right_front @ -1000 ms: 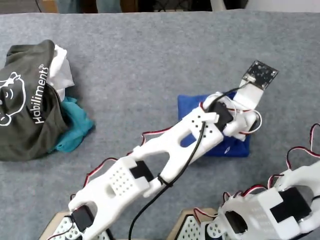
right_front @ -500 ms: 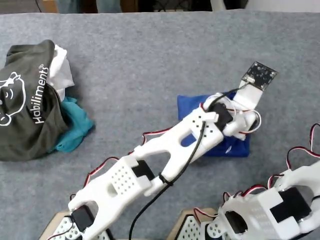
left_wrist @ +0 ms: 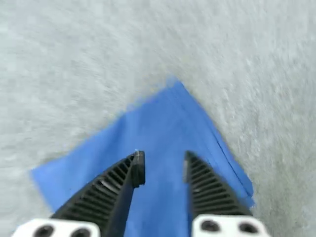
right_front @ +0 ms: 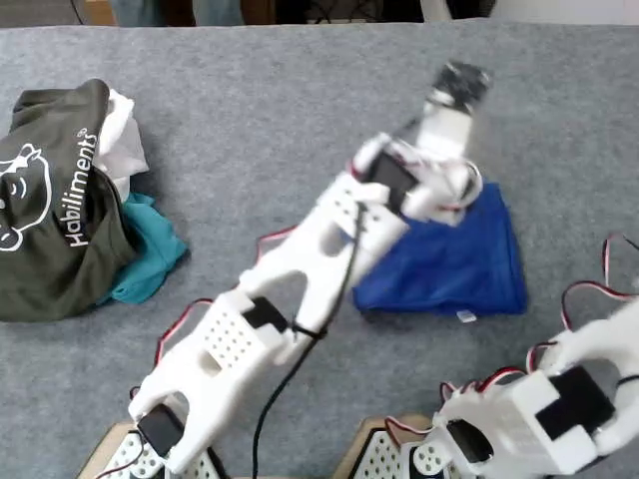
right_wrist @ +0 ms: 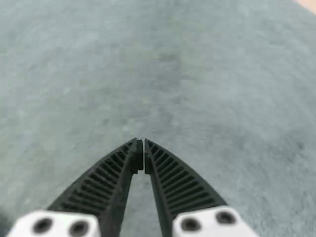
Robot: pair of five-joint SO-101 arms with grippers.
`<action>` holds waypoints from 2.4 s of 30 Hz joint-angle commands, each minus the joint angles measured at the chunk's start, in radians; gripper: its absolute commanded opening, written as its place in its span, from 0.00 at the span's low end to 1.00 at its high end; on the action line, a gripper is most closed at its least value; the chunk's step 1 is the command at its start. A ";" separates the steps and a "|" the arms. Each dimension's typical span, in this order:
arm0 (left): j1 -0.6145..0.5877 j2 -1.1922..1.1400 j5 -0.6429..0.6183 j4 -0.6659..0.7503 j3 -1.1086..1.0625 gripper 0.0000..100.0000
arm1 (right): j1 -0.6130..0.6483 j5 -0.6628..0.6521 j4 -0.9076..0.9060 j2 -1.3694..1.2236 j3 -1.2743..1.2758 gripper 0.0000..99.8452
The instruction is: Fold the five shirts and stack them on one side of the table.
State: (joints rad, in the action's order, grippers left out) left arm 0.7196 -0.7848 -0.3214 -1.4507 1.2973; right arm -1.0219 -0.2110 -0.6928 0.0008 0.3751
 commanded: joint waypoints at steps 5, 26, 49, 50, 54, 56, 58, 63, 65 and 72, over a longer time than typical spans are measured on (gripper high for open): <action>-0.189 0.066 0.069 -0.315 0.275 0.03 | 0.296 -0.245 -0.285 0.110 -0.145 0.02; -0.432 -0.008 0.199 -0.310 -0.226 0.03 | 0.594 -0.315 -0.351 -0.367 -0.375 0.02; -0.183 0.021 0.230 -0.094 -0.209 0.03 | 0.560 -0.322 -0.781 -0.005 -0.549 0.02; -0.170 0.003 0.230 -0.069 -0.211 0.03 | 0.560 -0.322 -0.784 0.008 -0.521 0.02; -0.148 -0.089 0.230 0.002 -0.202 0.03 | 0.554 -0.322 -0.760 0.015 -0.337 0.02; -0.154 -0.152 0.230 0.041 -0.211 0.03 | 0.529 -0.322 -0.703 0.016 -0.200 0.02; -0.159 -0.207 0.230 0.043 -0.200 0.03 | 0.499 -0.322 -0.562 0.015 -0.033 0.02; -0.162 -0.239 0.230 0.029 -0.200 0.03 | 0.413 -0.321 -0.166 0.015 0.320 0.01; -0.160 -0.239 0.230 0.026 -0.199 0.03 | 0.400 -0.321 -0.133 0.024 0.357 0.01; -0.154 -0.238 0.233 -0.107 0.015 0.03 | 0.396 -0.318 -0.308 0.074 0.217 0.01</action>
State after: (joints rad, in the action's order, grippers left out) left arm 0.5600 -1.0426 -0.0913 -1.4845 1.1561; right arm -0.6061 -0.5255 -0.9198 0.0176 0.6728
